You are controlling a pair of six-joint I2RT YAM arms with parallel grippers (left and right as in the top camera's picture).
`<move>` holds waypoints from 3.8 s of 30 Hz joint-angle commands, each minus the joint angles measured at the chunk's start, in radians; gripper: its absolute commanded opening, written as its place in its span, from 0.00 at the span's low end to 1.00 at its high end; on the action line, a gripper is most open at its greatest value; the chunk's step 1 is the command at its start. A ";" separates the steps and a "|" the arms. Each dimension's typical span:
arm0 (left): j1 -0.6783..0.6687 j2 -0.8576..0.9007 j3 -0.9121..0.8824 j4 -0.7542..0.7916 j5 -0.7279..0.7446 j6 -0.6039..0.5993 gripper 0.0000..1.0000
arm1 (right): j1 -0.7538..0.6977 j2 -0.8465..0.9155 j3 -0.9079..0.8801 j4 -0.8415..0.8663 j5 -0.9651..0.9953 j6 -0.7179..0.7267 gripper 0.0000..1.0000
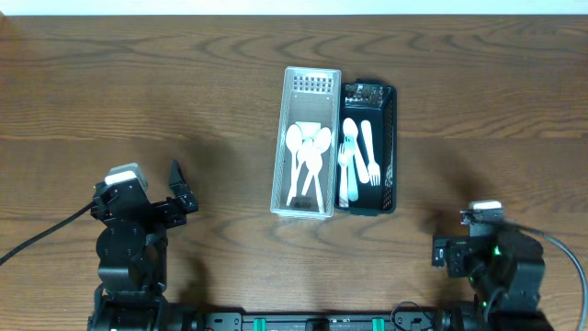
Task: Pack container
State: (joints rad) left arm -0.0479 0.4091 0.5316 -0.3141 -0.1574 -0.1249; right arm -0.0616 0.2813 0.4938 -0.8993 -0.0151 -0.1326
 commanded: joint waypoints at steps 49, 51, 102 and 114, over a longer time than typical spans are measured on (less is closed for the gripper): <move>-0.003 0.003 -0.002 0.000 0.003 0.016 0.98 | 0.059 -0.276 -0.488 0.828 0.060 0.296 0.99; -0.003 0.003 -0.002 0.000 0.003 0.016 0.98 | 0.059 -0.276 -0.488 0.828 0.060 0.296 0.99; -0.010 -0.404 -0.527 0.252 0.255 0.087 0.98 | 0.059 -0.276 -0.488 0.828 0.060 0.296 0.99; -0.010 -0.404 -0.527 0.251 0.254 0.087 0.98 | 0.059 -0.276 -0.488 0.828 0.060 0.296 0.99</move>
State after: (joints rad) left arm -0.0544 0.0109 0.0216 -0.0311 0.0719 -0.0505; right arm -0.0147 0.0116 0.0074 -0.0677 0.0345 0.1497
